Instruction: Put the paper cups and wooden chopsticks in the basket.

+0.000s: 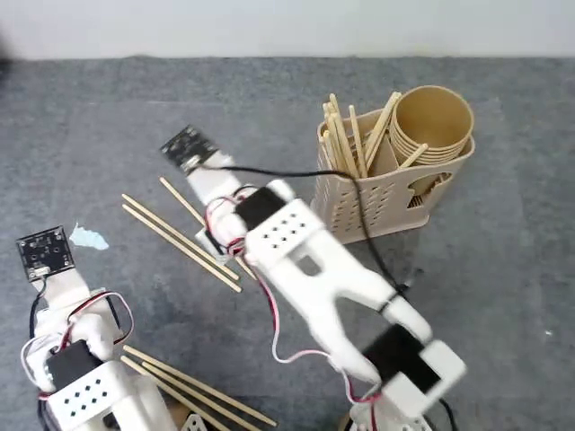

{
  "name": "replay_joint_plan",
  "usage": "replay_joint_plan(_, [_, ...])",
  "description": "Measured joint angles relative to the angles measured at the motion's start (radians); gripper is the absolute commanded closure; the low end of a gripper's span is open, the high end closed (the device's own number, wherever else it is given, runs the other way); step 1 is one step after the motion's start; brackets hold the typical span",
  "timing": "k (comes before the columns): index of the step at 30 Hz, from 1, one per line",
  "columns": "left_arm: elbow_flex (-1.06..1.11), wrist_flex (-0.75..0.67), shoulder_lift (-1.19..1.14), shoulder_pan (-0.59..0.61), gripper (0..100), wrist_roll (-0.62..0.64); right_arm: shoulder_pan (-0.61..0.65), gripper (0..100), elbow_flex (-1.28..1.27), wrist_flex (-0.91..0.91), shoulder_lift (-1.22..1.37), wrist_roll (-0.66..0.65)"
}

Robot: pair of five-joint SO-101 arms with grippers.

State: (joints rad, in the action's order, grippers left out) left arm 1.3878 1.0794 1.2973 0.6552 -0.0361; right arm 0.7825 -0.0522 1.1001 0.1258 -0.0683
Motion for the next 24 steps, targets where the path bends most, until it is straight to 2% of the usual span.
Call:
replay_joint_plan(4, [0.000,0.000,0.000,0.000,99,0.000,0.043,65.2,0.040,-0.081,0.118,-0.003])
replay_joint_plan(14, [0.000,0.000,0.000,0.000,99,0.000,0.153,65.2,0.210,-0.101,0.358,-0.003])
replay_joint_plan(24, [0.000,0.000,0.000,0.000,99,0.000,0.118,65.2,0.433,-0.101,0.585,-0.005])
